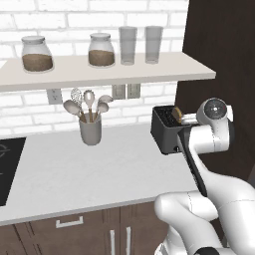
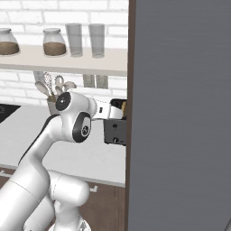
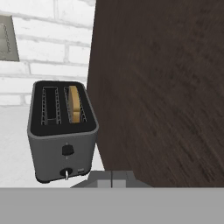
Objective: Start the toaster. Once the lever pops up, take the bread to the plate on the dining counter.
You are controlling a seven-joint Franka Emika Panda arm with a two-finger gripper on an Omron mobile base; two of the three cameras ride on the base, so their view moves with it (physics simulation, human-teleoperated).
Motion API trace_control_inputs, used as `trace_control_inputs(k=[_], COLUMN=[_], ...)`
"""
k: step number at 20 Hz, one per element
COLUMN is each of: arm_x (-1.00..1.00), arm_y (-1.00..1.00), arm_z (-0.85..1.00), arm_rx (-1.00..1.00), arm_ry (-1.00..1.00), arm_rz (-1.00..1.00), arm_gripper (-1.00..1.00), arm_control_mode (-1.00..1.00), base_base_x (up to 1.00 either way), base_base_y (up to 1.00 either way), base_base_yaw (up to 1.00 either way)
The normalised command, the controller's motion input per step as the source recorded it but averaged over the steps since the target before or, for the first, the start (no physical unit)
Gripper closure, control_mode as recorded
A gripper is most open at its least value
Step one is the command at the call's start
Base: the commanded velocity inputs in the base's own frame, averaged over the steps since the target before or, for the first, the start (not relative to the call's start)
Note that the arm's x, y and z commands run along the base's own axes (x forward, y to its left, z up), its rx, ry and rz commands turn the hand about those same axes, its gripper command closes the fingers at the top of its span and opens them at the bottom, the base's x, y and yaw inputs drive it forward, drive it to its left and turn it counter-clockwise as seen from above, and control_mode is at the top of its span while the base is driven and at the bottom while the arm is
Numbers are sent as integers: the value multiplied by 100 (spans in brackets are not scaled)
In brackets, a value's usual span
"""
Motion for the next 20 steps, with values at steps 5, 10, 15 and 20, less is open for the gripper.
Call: trace_control_inputs(k=[5, 10, 15, 20], arm_x=[0, 0, 0, 0], arm_y=[0, 0, 0, 0], arm_z=[0, 0, 0, 0], arm_rx=[0, 0, 0, 0], arm_ry=[0, 0, 0, 0], arm_rz=[0, 0, 0, 0], arm_gripper=[100, 100, 100, 100], arm_control_mode=[-100, -100, -100, -100], base_base_x=[0, 0, 0, 0], base_base_y=[0, 0, 0, 0], base_base_yaw=[0, 0, 0, 0])
